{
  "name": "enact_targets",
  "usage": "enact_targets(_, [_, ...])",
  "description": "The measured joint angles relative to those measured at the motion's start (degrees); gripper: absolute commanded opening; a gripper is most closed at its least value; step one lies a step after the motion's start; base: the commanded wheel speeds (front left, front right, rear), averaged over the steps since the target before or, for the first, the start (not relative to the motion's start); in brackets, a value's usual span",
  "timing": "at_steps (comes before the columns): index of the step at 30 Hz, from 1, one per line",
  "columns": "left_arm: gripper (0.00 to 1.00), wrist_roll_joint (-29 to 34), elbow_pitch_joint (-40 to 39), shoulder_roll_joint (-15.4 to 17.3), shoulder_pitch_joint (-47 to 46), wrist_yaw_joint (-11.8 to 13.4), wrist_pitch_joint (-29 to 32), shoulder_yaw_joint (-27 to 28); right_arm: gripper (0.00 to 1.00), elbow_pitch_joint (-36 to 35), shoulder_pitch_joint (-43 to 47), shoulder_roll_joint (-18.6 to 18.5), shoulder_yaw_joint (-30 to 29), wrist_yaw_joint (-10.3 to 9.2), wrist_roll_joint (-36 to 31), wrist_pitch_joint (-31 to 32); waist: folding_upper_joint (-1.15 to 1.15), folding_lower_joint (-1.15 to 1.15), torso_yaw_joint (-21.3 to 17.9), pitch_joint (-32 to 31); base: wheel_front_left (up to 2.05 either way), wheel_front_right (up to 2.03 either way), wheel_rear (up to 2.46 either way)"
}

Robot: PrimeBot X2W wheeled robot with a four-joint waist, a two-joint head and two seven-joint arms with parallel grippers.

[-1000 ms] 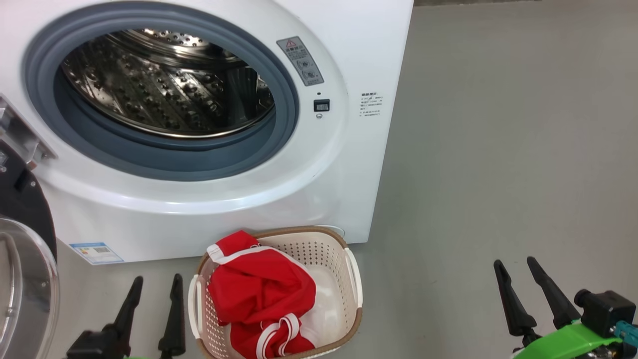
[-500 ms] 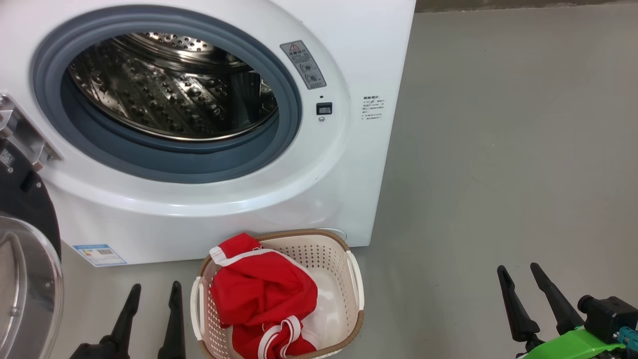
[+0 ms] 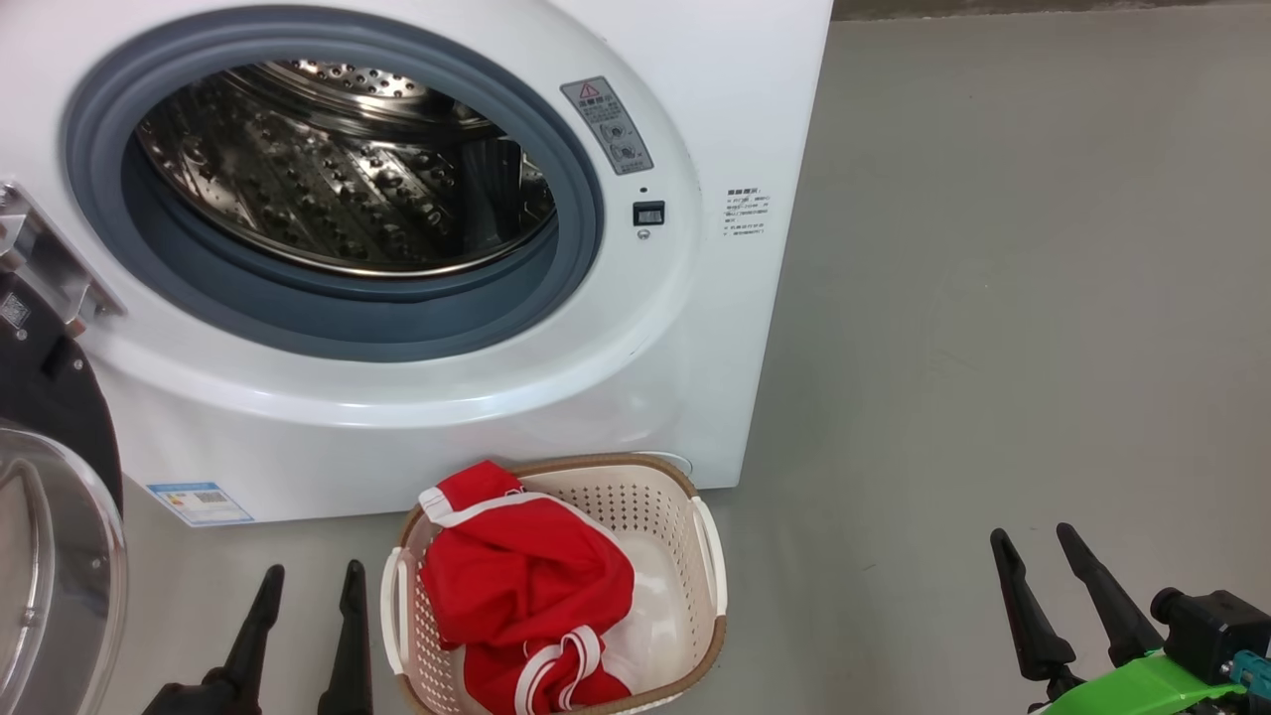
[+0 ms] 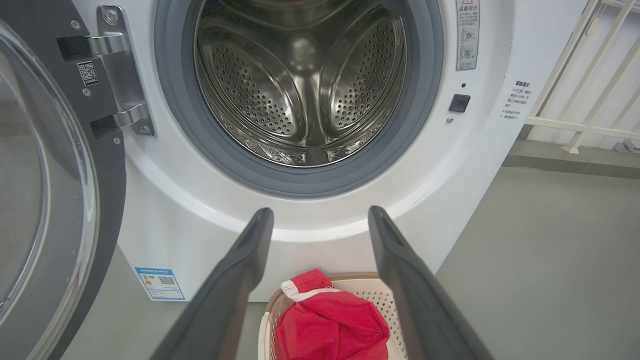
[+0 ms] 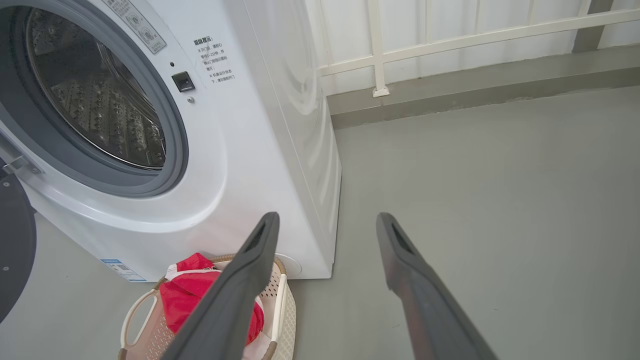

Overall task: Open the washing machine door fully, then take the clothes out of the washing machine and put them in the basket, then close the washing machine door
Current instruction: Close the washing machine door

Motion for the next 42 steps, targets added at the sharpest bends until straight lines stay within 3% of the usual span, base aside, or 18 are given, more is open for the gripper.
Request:
enact_targets(22, [1.0,0.1,0.07,0.14,0.01,0.19,0.0,-0.26,1.0,-0.04,0.01,0.0,0.16,0.0,0.0,0.0,0.0,0.0,0.38,-0.07,-0.95,0.95,0.0])
enact_targets(42, [1.0,-0.64,-0.14,0.14,0.0,0.54,0.0,-0.77,1.0,-0.1,0.01,-0.01,0.01,0.0,0.0,0.0,0.0,0.0,1.56,0.09,-0.06,0.06,0.0])
